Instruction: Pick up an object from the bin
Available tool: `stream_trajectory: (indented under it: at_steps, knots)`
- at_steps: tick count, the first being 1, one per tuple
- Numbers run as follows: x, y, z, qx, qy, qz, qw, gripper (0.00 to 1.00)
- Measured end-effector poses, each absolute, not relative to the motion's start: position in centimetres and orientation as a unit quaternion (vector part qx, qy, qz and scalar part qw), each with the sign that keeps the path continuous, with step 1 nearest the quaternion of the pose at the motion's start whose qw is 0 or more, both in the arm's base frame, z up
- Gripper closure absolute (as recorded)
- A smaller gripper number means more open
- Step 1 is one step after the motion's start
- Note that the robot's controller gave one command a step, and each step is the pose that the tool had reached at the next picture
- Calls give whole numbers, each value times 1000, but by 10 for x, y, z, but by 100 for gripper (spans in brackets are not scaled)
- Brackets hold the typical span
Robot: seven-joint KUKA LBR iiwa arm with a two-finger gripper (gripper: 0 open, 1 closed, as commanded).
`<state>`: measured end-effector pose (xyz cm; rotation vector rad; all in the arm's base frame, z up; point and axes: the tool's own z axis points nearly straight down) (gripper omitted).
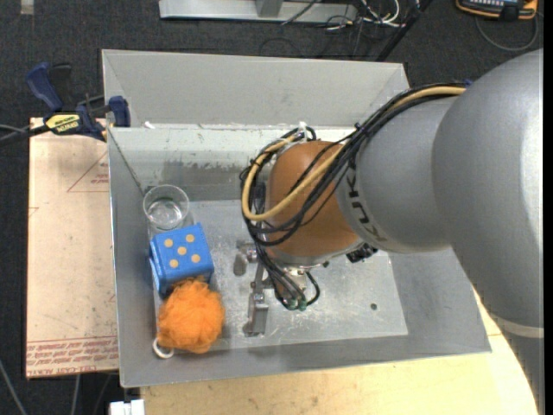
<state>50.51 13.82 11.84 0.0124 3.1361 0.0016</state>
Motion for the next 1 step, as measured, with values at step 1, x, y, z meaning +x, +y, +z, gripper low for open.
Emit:
stream_trajectory:
  at_steps: [1]
  knots:
    - [496, 166, 113, 56, 998, 3, 1, 0]
